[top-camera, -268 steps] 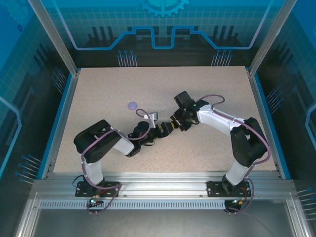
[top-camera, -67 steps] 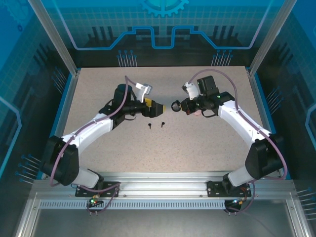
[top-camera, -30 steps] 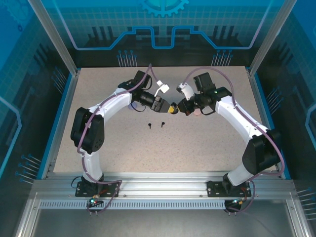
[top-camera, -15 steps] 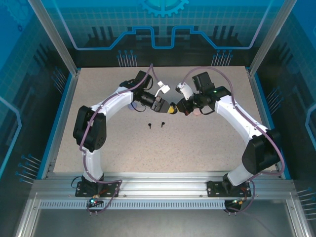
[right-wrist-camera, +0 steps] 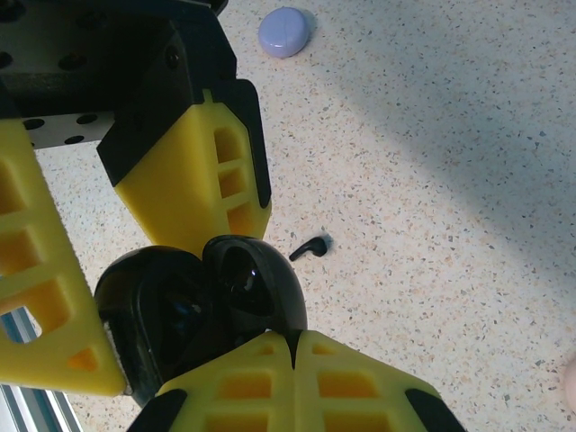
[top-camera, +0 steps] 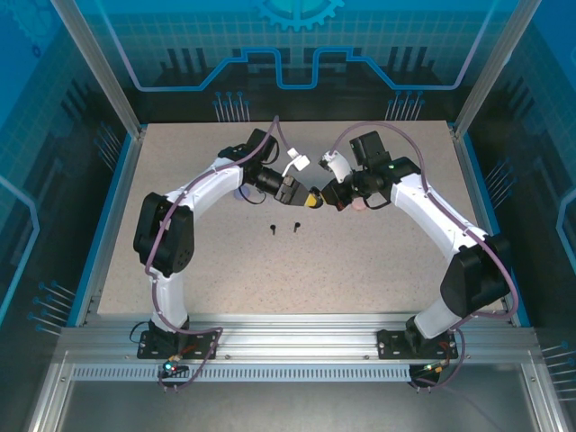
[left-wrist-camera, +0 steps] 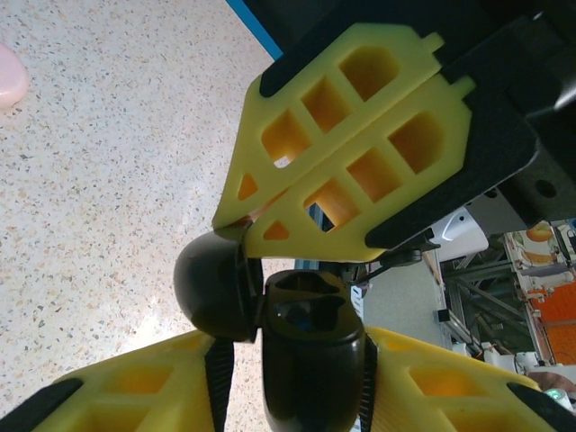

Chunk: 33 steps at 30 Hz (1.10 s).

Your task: Insert wireless bluetooth earbuds into charging case

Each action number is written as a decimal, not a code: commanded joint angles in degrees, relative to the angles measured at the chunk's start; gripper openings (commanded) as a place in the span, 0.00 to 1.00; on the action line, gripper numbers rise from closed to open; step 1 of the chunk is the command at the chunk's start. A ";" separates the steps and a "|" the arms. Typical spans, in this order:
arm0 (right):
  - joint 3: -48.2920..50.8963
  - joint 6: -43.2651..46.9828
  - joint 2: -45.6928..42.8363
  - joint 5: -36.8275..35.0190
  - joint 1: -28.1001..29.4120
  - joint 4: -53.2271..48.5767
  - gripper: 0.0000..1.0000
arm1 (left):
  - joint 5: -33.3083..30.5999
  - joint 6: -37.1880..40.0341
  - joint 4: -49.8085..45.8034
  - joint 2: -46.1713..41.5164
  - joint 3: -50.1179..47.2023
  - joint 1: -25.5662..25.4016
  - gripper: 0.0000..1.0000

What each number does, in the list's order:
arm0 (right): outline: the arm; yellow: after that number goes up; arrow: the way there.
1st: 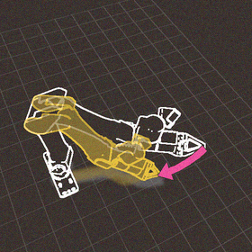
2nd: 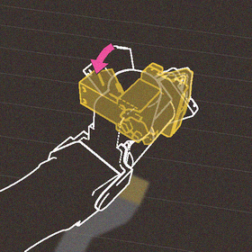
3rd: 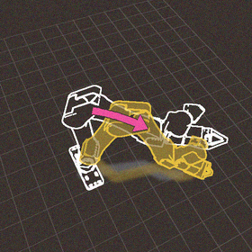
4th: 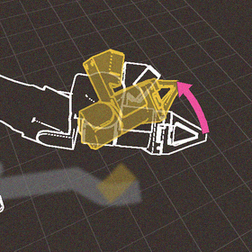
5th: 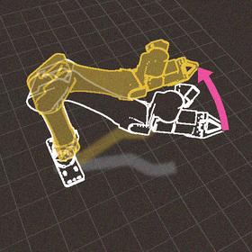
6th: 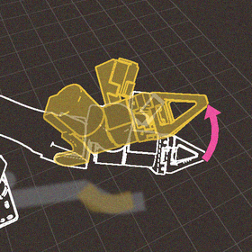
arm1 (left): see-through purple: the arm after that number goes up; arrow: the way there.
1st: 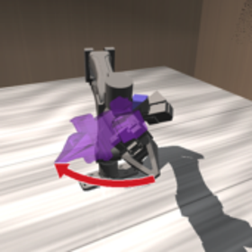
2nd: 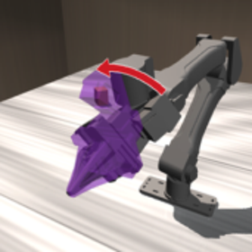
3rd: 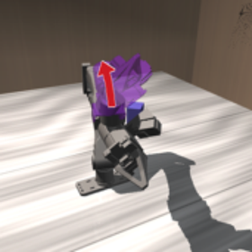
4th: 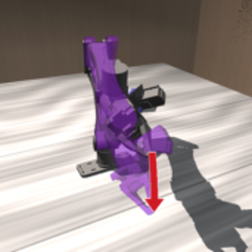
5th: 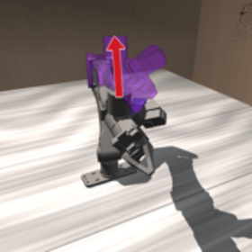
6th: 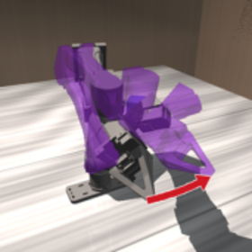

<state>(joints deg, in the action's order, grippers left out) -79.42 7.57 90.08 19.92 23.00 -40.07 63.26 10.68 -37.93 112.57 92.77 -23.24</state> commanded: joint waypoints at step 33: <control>-2.66 -0.10 1.33 -1.21 1.06 -0.97 0.00 | 3.39 3.23 -3.65 0.72 1.80 0.41 0.33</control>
<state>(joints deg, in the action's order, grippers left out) -80.27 7.55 90.89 18.85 23.33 -40.49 64.36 12.58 -40.45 112.79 93.34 -23.18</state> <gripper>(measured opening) 0.054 0.337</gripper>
